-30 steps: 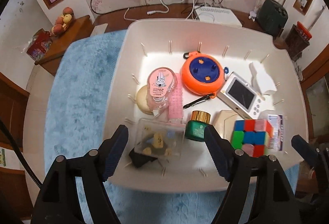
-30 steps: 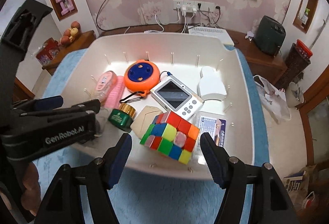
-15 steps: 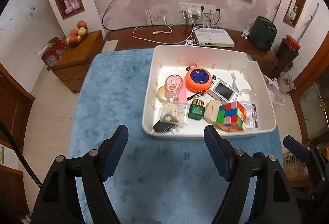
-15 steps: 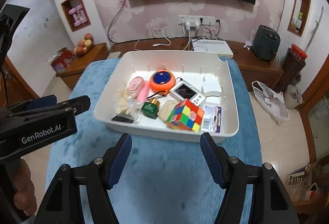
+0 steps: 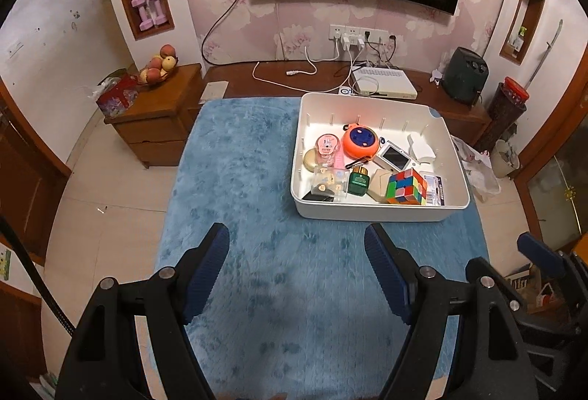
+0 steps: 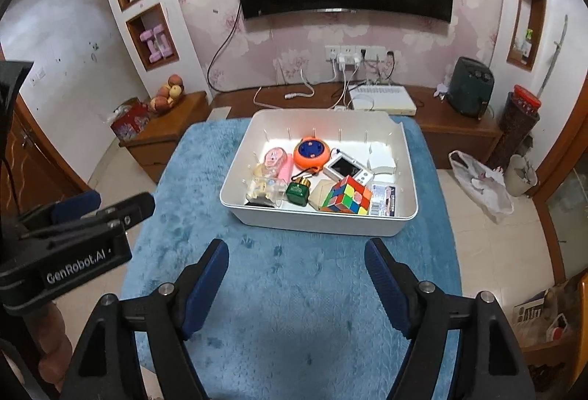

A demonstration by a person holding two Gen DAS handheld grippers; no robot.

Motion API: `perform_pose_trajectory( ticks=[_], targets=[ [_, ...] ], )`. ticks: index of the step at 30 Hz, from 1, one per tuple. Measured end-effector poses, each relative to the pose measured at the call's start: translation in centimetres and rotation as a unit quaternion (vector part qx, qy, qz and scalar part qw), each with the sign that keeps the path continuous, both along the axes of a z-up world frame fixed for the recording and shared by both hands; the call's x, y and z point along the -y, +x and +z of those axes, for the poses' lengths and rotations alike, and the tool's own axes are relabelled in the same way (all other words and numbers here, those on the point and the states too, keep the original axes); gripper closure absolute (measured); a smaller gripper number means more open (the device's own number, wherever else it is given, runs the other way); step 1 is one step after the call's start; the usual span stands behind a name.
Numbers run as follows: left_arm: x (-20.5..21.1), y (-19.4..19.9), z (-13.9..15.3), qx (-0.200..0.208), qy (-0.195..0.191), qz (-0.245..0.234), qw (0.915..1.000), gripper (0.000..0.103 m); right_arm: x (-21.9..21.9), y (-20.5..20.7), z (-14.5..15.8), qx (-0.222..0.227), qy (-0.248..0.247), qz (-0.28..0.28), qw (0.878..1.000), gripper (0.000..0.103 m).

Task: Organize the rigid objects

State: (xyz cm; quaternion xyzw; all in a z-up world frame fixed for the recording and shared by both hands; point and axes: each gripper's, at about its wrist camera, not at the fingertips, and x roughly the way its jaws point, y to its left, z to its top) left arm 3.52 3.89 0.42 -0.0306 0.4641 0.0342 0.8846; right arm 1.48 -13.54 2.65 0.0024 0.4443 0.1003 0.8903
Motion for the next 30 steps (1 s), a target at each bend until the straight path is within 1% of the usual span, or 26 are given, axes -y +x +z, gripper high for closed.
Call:
perform_pose_trajectory(
  ticks=[3,10,13,20,30],
  targets=[
    [-0.2,-1.2,0.5,0.005,-0.005,0.003,1.0000,0.024,-0.1,-0.8,0.6,0.005,0.006,-0.005,1.000,0.026],
    [-0.2,-3.6,1.2,0.025,0.004,0.008,0.9996,0.024,-0.1,-2.0,1.2,0.010,0.010,-0.021,1.000,0.026],
    [-0.3,-4.0,1.5,0.032,0.009,0.007,0.9994,0.024,-0.2,-2.3,1.4,0.010,0.007,-0.023,1.000,0.026],
    [-0.6,-4.7,1.8,0.041,0.007,0.008,0.9991,0.024,-0.5,-3.5,2.3,0.029,-0.002,-0.031,0.999,0.026],
    [-0.6,-5.4,2.4,0.049,0.009,0.003,0.9987,0.024,-1.6,-4.3,2.7,0.035,-0.011,-0.024,0.999,0.026]
  ],
)
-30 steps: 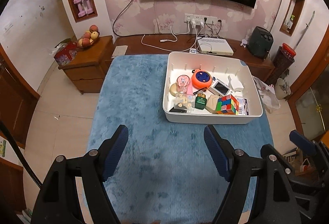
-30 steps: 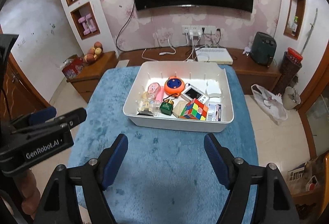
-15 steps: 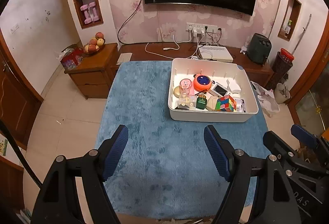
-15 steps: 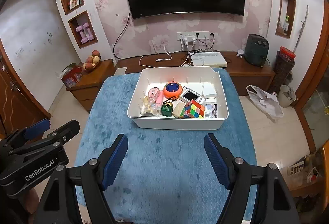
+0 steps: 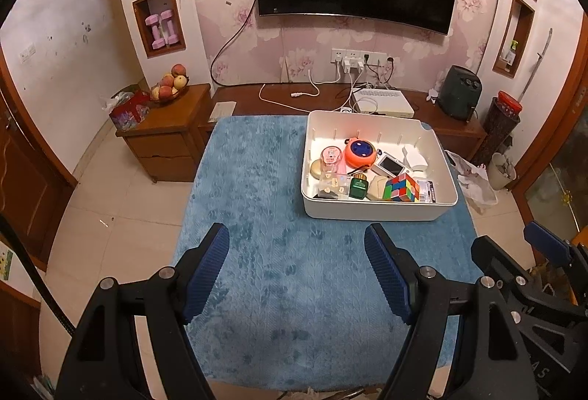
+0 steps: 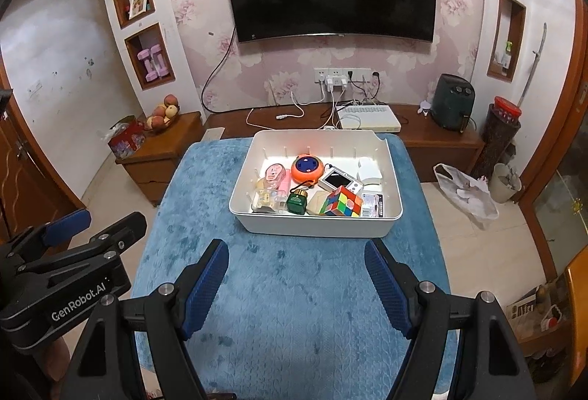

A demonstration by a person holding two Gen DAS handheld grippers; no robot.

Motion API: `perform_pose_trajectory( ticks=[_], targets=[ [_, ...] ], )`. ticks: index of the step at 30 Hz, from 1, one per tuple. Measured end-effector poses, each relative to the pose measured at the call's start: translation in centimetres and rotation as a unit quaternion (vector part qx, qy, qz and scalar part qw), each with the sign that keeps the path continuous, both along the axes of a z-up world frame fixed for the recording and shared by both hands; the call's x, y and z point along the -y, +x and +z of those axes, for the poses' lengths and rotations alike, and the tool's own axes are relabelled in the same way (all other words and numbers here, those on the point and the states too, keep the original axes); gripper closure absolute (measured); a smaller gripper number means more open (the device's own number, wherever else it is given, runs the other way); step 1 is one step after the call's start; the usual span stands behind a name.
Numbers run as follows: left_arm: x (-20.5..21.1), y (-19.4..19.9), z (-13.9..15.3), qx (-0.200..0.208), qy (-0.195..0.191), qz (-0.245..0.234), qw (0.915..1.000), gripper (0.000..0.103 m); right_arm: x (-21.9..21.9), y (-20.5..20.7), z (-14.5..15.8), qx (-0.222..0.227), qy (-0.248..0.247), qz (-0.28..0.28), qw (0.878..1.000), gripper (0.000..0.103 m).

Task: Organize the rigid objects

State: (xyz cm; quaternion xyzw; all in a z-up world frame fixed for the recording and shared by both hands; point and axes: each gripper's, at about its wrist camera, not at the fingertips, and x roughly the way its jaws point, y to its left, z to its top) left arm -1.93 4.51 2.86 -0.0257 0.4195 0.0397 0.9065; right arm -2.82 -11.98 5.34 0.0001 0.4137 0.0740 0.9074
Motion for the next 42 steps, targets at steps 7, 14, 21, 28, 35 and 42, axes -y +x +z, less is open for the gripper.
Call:
perform_pose_trajectory(
  ticks=[7,14,21,28,35,42],
  targets=[
    [0.2,-0.2,0.0,0.000,0.000,0.000,1.0000,0.024,-0.1,-0.2,0.0,-0.002,0.000,-0.003,1.000,0.026],
    [0.1,-0.2,0.0,0.000,0.000,0.001,1.0000,0.024,-0.2,-0.3,-0.1,-0.003,-0.001,-0.003,1.000,0.026],
    [0.0,-0.3,-0.1,-0.001,0.000,0.002,1.0000,0.024,-0.3,-0.4,-0.2,-0.005,-0.001,-0.003,1.000,0.026],
    [0.0,-1.2,-0.7,-0.006,0.001,-0.002,1.0000,0.024,-0.2,-0.8,-0.5,-0.010,0.000,-0.004,1.000,0.026],
    [-0.2,-1.0,-0.9,-0.013,-0.002,-0.004,0.9999,0.024,0.3,-1.0,-0.6,-0.015,0.002,-0.010,1.000,0.026],
    [0.0,-1.1,-0.9,-0.014,-0.001,-0.009,0.9999,0.023,0.4,-0.9,-0.8,-0.019,0.002,-0.012,1.000,0.026]
  ],
)
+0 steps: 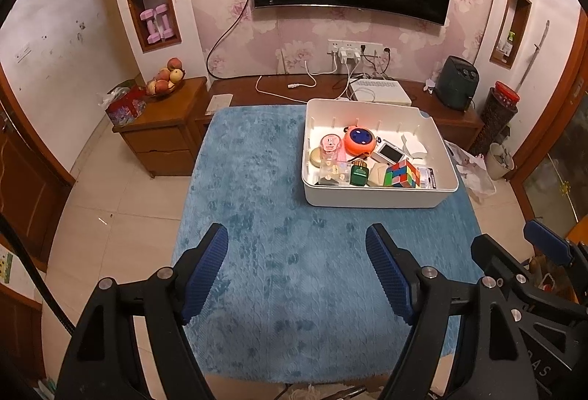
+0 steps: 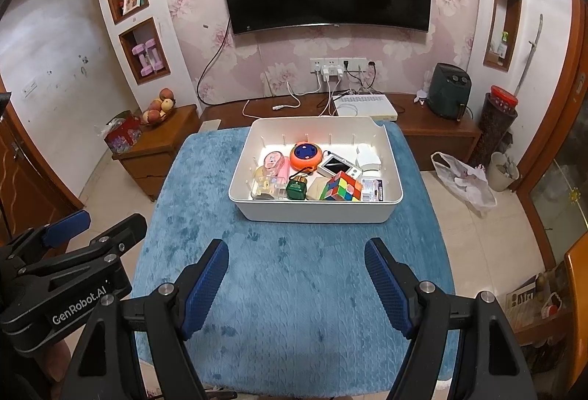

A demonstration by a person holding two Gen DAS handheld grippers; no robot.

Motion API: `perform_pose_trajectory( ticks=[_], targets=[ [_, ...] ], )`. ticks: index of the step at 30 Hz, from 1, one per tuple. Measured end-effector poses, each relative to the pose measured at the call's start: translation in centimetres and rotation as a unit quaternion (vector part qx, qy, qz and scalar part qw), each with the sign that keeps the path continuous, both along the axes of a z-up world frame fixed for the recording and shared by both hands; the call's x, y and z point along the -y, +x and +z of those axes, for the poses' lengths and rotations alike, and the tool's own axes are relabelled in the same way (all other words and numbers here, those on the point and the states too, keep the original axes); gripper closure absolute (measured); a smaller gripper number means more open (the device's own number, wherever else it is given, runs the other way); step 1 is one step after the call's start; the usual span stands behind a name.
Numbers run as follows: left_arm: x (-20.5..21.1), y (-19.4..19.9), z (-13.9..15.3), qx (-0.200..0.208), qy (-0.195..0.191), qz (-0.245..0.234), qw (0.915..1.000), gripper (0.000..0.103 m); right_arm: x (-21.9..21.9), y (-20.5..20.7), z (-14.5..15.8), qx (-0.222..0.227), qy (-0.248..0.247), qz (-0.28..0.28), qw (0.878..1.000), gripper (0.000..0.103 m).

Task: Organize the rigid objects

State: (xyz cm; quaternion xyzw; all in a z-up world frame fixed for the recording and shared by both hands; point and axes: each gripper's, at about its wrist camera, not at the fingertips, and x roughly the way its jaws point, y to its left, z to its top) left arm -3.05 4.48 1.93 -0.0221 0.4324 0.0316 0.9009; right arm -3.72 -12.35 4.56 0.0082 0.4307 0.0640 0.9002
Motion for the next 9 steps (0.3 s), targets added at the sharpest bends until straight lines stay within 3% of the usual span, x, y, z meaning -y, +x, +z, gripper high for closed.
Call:
perform_pose_trajectory(
  ticks=[9],
  targets=[
    [0.15,0.11,-0.01,-0.001,0.000,-0.001,1.0000,0.023,0.22,0.01,-0.30,-0.004,0.000,-0.002,1.000,0.026]
  ],
)
